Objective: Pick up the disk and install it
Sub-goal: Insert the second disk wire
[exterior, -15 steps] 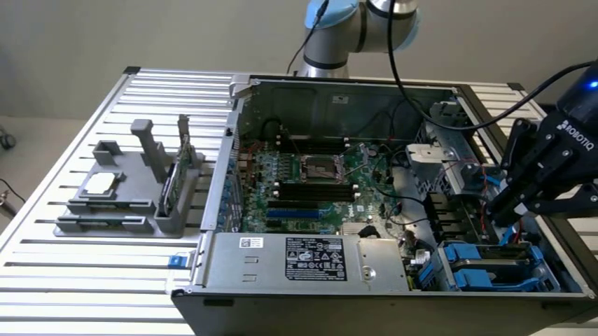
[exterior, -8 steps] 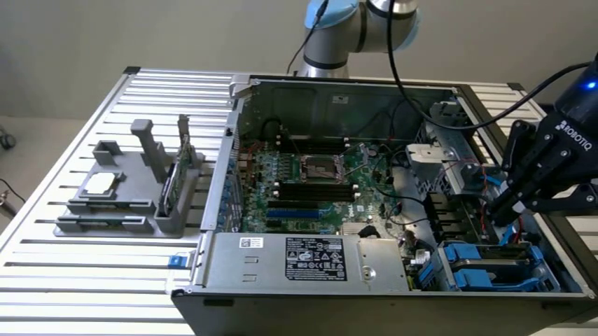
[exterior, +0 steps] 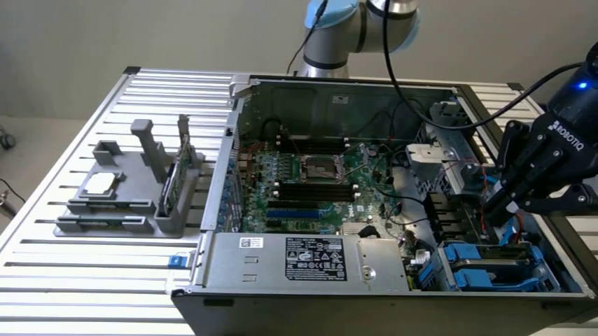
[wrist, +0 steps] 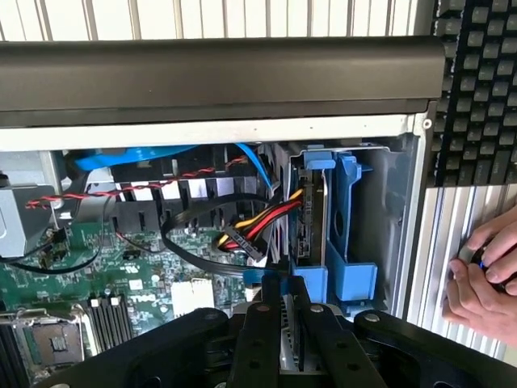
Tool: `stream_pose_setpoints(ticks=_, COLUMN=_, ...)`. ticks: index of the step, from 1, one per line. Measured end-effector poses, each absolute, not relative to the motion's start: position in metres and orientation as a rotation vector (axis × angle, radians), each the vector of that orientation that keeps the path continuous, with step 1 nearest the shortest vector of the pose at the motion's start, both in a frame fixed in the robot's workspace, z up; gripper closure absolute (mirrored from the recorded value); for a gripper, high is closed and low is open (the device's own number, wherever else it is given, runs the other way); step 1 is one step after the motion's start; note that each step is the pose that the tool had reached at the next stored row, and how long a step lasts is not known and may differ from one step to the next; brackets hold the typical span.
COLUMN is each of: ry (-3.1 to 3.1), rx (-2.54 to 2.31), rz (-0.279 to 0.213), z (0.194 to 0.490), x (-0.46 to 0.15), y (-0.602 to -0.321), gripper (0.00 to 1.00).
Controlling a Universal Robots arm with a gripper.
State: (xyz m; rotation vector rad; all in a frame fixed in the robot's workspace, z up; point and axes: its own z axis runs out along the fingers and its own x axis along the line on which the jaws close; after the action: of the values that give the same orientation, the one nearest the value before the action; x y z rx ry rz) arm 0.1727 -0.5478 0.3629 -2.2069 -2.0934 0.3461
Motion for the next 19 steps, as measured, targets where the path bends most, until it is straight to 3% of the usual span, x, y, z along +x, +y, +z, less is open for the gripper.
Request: stream_pose_setpoints(ticks=19, ry=-2.087, rx=-2.193, rz=0.32, z=0.354, x=0.179, y=-0.571, gripper=0.84)
